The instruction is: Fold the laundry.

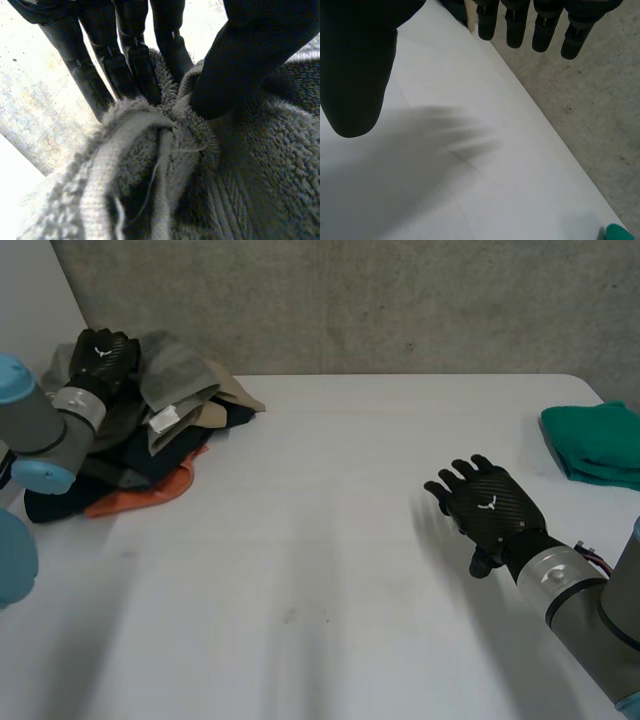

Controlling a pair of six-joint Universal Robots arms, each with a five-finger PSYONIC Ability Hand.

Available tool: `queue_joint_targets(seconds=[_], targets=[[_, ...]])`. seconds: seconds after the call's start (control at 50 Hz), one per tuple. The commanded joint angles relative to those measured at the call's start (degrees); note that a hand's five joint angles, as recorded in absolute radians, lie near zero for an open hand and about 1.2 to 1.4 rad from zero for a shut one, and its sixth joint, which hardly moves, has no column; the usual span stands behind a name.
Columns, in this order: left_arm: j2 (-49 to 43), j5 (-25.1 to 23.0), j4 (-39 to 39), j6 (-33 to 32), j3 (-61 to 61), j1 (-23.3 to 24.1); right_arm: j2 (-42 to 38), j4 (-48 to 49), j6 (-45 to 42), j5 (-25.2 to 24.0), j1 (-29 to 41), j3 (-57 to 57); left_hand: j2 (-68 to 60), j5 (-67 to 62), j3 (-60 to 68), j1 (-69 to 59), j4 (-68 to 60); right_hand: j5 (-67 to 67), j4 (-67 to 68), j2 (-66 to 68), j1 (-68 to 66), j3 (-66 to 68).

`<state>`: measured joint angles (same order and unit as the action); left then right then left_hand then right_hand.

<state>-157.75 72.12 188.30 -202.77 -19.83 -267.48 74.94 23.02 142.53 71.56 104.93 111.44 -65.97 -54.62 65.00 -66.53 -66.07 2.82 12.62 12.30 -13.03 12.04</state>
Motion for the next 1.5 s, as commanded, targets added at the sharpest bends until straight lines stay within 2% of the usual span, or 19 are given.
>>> queue_joint_targets(seconds=[0.02, 0.2, 0.3, 0.34, 0.36, 0.42, 0.5, 0.58, 0.6, 0.64, 0.66, 0.74, 0.8, 0.9, 1.0, 1.14, 1.2, 1.4, 1.5], targets=[[10.31, 4.86, 0.49, 4.20, -7.56, 4.50, 0.03, 0.36, 0.03, 0.08, -0.52, 0.10, -14.03, -15.38, 15.00, -13.47, -13.93, -2.82, -2.62, -2.30, 3.03, -2.04], [33.18, 4.52, 10.68, 20.73, -30.42, 13.21, 0.20, 0.71, 1.08, 2.09, -0.60, -0.17, -14.03, -15.38, 15.00, -13.47, -13.93, -2.82, -2.62, -2.30, 3.03, -2.04], [41.37, 0.04, 12.27, 29.70, -39.84, 20.15, 0.91, 0.62, 4.60, 4.73, -0.60, -1.05, -14.03, -15.38, 15.00, -13.47, -13.93, -2.82, -2.62, -2.30, 3.03, -2.04], [41.38, -2.42, 12.27, 31.90, -41.95, 23.93, 1.43, 0.62, 7.14, 5.96, -0.78, -1.57, -14.03, -15.38, 15.00, -13.47, -13.93, -2.82, -2.62, -2.30, 3.03, -2.04], [40.60, -3.56, 12.18, 33.39, -42.48, 27.59, 2.04, 0.62, 8.71, 6.66, -1.39, -1.92, -14.03, -15.38, 15.00, -13.47, -13.93, -2.82, -2.62, -2.30, 3.03, -2.04], [36.57, -4.27, 11.92, 33.84, -42.48, 33.14, 2.49, 0.62, 10.75, 7.63, -3.23, -2.10, -14.03, -15.38, 15.00, -13.47, -13.93, -2.82, -2.62, -2.30, 3.03, -2.04], [28.67, -4.01, 11.66, 33.67, -41.00, 38.16, 2.93, 0.71, 13.12, 8.69, -5.87, -2.54, -14.03, -15.38, 15.00, -13.47, -13.93, -2.82, -2.62, -2.30, 3.03, -2.04], [21.72, -3.57, 9.56, 33.49, -38.27, 40.98, 3.10, 0.54, 14.79, 9.30, -8.33, -3.33, -14.03, -15.38, 15.00, -13.47, -13.93, -2.82, -2.62, -2.30, 3.03, -2.04], [20.82, -3.48, 8.76, 33.40, -37.92, 41.16, 3.10, 0.45, 14.97, 9.39, -8.86, -3.42, -7.39, -8.74, 8.36, -6.83, -7.29, -2.82, -2.62, -2.30, 3.03, -2.04], [19.94, -3.57, 6.83, 32.70, -37.30, 41.69, 3.10, 0.10, 15.41, 9.39, -10.00, -3.68, 20.13, 18.77, -19.15, 20.69, 20.22, -2.82, -2.62, -2.30, 3.03, -2.04], [20.28, -3.57, 5.60, 31.48, -37.47, 42.04, 3.10, 0.01, 15.50, 9.39, -10.27, -3.77, 39.25, 37.89, -38.28, 39.81, 39.35, -2.82, -2.62, -2.30, 3.03, -2.04], [24.13, -3.13, 4.27, 28.58, -38.00, 41.70, 3.10, -0.43, 15.32, 9.39, -10.27, -4.12, 48.35, 46.99, -47.37, 48.90, 48.44, -2.82, -2.62, -2.30, 3.03, -2.04], [28.01, -2.60, 3.75, 27.78, -39.05, 40.82, 3.10, -2.10, 15.32, 9.39, -10.18, -4.39, 48.36, 47.00, -47.38, 48.92, 48.46, -2.82, -2.62, -2.30, 3.03, -2.04], [37.04, 1.95, 2.78, 27.07, -46.68, 35.82, 3.10, -6.40, 15.41, 9.04, -9.66, -5.44, 47.69, 46.33, -46.71, 48.25, 47.78, -2.82, -2.62, -2.30, 3.03, -2.04], [42.87, 6.09, 1.81, 25.85, -54.95, 34.49, 3.02, -12.11, 15.23, 8.78, -8.52, -6.75, 46.17, 44.82, -45.20, 46.73, 46.27, -2.82, -2.62, -2.30, 3.03, -2.04], [43.31, 8.30, 2.51, 16.80, -65.07, 36.07, 2.84, -16.95, 14.27, 8.07, -7.46, -7.38, 43.82, 42.47, -42.85, 44.38, 43.92, -2.82, -2.62, -2.30, 3.03, -2.04], [42.61, 9.43, 2.60, 13.64, -66.47, 36.94, 2.14, -18.10, 13.57, 8.16, -6.76, -7.38, 43.48, 42.12, -42.51, 44.04, 43.58, 2.30, 2.50, 2.82, -2.09, 3.07], [38.57, 11.64, 2.86, 12.92, -67.01, 41.08, -2.61, -17.75, 12.68, 7.90, -7.02, -8.78, 31.38, 30.02, -30.40, 31.94, 31.48, 10.05, 10.25, 10.57, -9.84, 10.82], [35.94, 11.29, 4.96, 12.92, -66.31, 44.05, -5.59, -17.48, 12.95, 6.58, -6.76, -8.87, 31.03, 29.68, -30.06, 31.59, 31.13, 12.74, 12.93, 13.26, -12.53, 13.51]])
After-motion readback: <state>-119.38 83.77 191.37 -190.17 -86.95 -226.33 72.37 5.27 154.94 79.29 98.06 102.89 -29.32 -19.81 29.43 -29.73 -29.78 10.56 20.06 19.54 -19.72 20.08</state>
